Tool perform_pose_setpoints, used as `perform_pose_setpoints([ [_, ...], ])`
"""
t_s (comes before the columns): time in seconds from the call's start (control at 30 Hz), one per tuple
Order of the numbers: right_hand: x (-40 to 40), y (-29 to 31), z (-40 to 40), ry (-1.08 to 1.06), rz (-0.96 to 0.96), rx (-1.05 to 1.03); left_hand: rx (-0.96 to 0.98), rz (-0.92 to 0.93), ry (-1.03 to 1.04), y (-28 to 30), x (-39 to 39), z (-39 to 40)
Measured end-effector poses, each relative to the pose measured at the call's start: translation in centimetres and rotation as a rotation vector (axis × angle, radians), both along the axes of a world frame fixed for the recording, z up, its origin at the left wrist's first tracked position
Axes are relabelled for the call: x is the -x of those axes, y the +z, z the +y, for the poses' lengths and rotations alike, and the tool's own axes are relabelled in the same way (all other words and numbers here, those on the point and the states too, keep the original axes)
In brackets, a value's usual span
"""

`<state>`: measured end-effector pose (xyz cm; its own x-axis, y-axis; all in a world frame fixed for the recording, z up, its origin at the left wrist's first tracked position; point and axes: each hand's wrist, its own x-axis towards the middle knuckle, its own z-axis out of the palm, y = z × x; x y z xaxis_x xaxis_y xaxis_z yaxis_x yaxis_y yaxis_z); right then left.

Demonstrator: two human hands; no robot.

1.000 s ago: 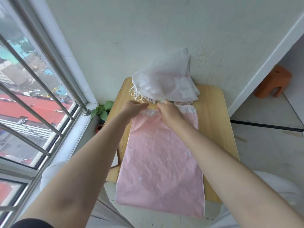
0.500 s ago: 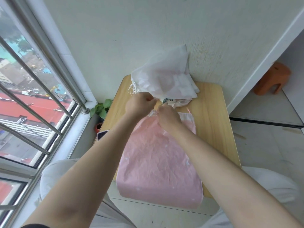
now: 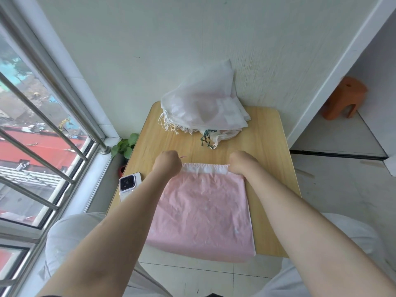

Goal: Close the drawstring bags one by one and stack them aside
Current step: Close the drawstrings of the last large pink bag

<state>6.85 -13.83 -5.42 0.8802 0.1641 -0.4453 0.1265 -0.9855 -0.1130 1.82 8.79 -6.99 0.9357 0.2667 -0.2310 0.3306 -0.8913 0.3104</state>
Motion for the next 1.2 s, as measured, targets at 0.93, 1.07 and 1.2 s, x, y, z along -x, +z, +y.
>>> perform_pose_setpoints([
  [0.93,-0.4,0.7,-4.2,-1.385,0.299,-2.007,0.944,-0.222,0.766,0.2,1.1,1.0],
  [1.07,0.6,-0.2,-3.4,-1.228,0.409,-1.691,1.582,-0.341,0.926,1.3,0.9,0.1],
  [1.2,1.5,-1.1,-3.2,-1.065,0.334,-1.376,1.316,-0.237,0.788,1.0,1.0,0.2],
])
